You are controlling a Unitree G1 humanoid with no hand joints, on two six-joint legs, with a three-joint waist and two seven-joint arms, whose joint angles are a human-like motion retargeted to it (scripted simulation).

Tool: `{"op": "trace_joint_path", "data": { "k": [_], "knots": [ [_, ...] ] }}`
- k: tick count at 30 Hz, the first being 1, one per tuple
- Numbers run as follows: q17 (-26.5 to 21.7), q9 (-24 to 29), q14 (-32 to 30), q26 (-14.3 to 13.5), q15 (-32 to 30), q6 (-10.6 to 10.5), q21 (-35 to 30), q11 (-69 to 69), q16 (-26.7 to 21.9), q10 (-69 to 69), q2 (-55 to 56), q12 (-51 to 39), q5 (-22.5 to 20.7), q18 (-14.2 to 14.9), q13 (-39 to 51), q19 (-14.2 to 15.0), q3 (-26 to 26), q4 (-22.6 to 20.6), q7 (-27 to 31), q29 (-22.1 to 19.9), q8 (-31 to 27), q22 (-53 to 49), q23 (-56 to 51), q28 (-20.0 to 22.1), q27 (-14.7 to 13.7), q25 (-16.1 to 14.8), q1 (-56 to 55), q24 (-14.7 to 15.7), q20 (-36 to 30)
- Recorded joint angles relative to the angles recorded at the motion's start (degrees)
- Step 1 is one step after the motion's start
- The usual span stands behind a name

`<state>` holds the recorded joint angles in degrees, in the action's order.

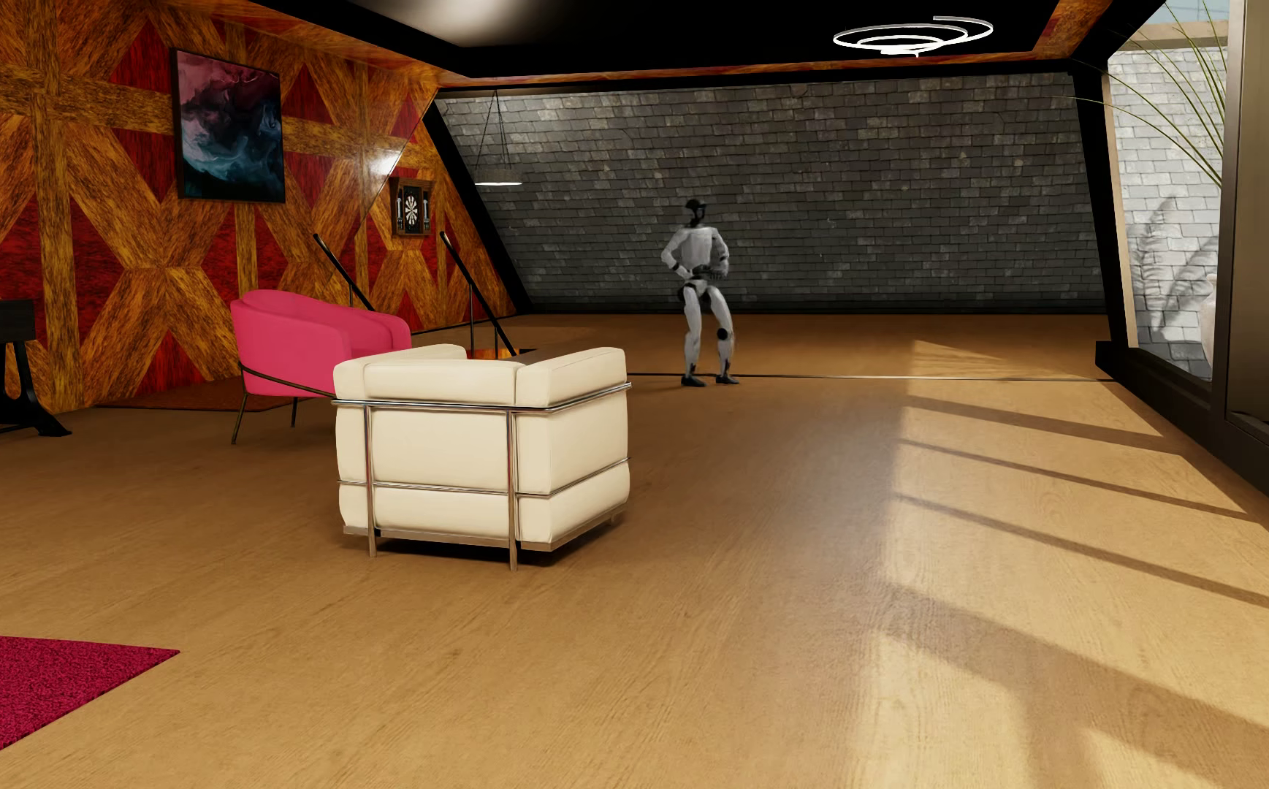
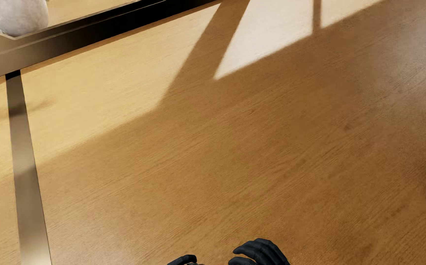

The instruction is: Head to the light yellow armchair

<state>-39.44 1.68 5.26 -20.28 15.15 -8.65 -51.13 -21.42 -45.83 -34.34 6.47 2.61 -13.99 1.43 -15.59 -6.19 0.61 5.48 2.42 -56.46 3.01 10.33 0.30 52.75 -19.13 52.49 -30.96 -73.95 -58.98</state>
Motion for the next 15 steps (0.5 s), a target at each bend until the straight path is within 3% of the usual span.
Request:
{"op": "trace_joint_path", "data": {
  "k": [3, 5, 6, 8, 9, 11, 13, 15],
  "knots": [
    [0.9, 0.6, -7.7, -0.8, -0.6, -0.2, 2.0, 0.8, -0.9, 11.3, -2.2, -4.1, -3.5, 3.6, -1.7, -0.5, 0.6, -6.3, 0.8, 0.0, -9.7, -0.6, -0.2, -0.7, 0.2, 1.0, -1.3, 1.2, -5.7],
    [1.6, 0.8, -9.0, -0.7, -0.9, -0.2, 3.3, 1.1, -1.1, 18.6, -4.0, -6.6, -5.6, 5.2, -2.5, -0.6, 1.0, -8.1, -1.0, 0.0, -15.7, -0.6, -0.6, -0.8, -0.3, 1.6, -1.4, 1.7, -9.0],
    [1.6, 0.9, -8.9, -0.4, -0.7, -0.1, 3.7, 1.0, -1.3, 21.2, -5.1, -7.7, -6.7, 7.6, -2.7, -0.8, 1.1, -9.3, 0.5, 0.0, -18.7, -0.6, -0.6, -0.7, -0.5, 2.0, -1.3, 2.1, -10.5],
    [1.4, 0.9, -8.1, -0.2, -0.6, 0.4, 3.9, 0.5, -0.8, 21.2, -7.9, -8.0, -8.5, 9.3, -2.3, -1.5, 1.1, -12.8, 10.9, 0.0, -24.6, 0.0, 0.5, -0.6, -1.5, 1.6, -0.4, 2.8, -11.4],
    [1.2, 0.7, -10.9, 0.0, -1.0, 0.9, 3.9, 0.5, -0.5, 20.1, -9.6, -8.1, -8.8, 4.9, -2.4, -2.0, 1.0, -14.5, 16.0, 0.0, -27.3, 0.1, 1.0, -0.8, -1.6, 1.1, 0.7, 3.7, -11.5],
    [1.2, 0.2, -17.6, -0.3, -2.4, 2.1, 4.8, -0.8, 0.6, 19.9, -12.5, -8.4, -8.7, 0.6, -2.4, -0.2, 1.3, -11.9, 12.2, 0.0, -30.6, -0.2, 2.7, -1.3, -1.6, -0.1, 2.9, 3.4, -10.4],
    [2.3, -0.3, -13.4, -1.4, -6.7, 4.3, 6.9, -5.5, 1.6, 17.6, -13.4, -8.7, -7.6, -1.1, -2.6, 3.8, 1.0, -10.7, 7.3, 0.0, -31.6, -0.7, 6.1, -0.7, -1.8, 0.5, 5.1, 2.1, -9.5],
    [1.0, -0.7, -8.7, -1.5, -14.0, 6.5, 7.3, -15.5, 1.7, 15.2, -10.5, -9.3, -6.5, -2.6, -3.4, 20.0, -0.1, -10.4, 2.4, 0.1, -28.8, -1.0, 8.3, -1.8, -2.1, 2.4, 7.3, 3.8, -10.3]
  ]
}}
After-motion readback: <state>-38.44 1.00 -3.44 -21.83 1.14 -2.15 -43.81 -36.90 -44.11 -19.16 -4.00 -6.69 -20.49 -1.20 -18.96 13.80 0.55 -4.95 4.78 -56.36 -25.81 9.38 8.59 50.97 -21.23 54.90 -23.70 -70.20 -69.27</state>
